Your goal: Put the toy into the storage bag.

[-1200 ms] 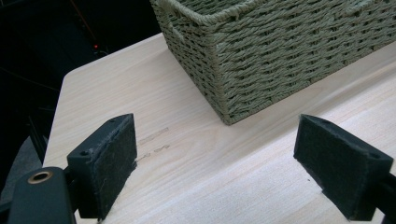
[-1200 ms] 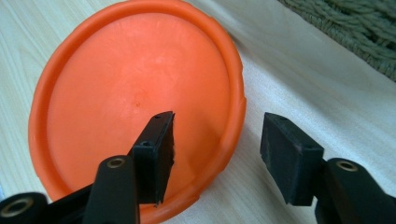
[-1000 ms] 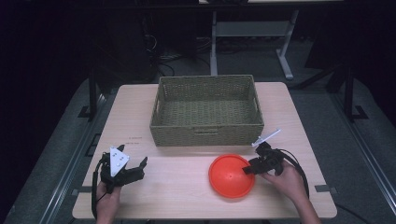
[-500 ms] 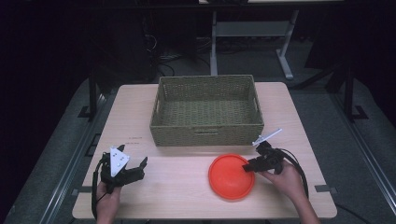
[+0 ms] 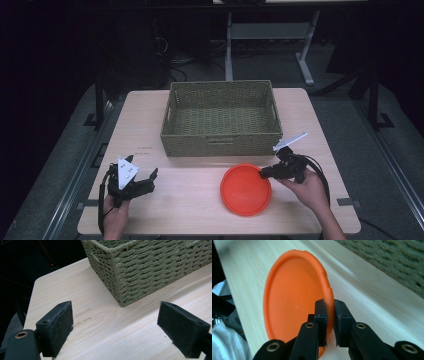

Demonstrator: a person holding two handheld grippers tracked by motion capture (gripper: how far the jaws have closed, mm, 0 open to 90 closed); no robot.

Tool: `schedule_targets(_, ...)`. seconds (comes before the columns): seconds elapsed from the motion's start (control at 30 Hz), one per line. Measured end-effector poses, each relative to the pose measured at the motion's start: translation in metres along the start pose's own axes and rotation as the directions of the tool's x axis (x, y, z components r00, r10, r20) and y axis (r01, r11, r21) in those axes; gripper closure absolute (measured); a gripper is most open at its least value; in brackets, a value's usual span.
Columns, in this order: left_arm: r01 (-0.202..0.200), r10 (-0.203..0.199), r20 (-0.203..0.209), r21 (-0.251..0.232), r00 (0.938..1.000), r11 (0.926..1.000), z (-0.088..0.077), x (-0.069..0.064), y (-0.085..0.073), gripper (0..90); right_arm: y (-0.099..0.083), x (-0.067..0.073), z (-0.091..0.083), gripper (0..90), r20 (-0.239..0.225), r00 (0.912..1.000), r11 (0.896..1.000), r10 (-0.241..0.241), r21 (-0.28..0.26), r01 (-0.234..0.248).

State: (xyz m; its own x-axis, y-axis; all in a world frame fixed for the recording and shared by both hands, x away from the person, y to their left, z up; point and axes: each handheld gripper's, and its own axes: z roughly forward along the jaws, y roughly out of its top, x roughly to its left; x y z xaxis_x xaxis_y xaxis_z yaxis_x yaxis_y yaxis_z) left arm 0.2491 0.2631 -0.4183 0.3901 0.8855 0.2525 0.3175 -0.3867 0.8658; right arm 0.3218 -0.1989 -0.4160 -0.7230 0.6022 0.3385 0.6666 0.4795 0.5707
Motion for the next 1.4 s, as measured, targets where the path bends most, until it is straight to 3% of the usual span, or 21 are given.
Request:
schedule_targets(0.3, 0.000, 0.000, -0.001, 0.000, 1.0000, 1.0000, 0.000, 0.000, 0.000, 12.7, 0.016, 0.016, -0.021, 81.9, -0.008, 0.9990, 0.999, -0.045, -0.013, 0.045)
schedule_targets(0.73, -0.002, 0.002, 0.000, 0.002, 1.0000, 1.0000, 0.000, 0.000, 0.000, 12.8, 0.031, 0.019, -0.043, 81.9, -0.003, 0.9982, 0.998, -0.059, -0.032, 0.059)
schedule_targets(1.17, 0.000, 0.000, -0.004, 0.003, 1.0000, 1.0000, -0.001, 0.001, 0.000, 12.7, 0.063, 0.030, -0.064, 81.9, 0.028, 0.9936, 0.994, -0.109, -0.027, 0.110)
schedule_targets(1.4, 0.003, -0.003, -0.004, 0.004, 1.0000, 1.0000, 0.000, 0.001, -0.001, 12.7, 0.078, 0.031, -0.076, 81.9, 0.012, 0.9937, 0.993, -0.112, -0.041, 0.112)
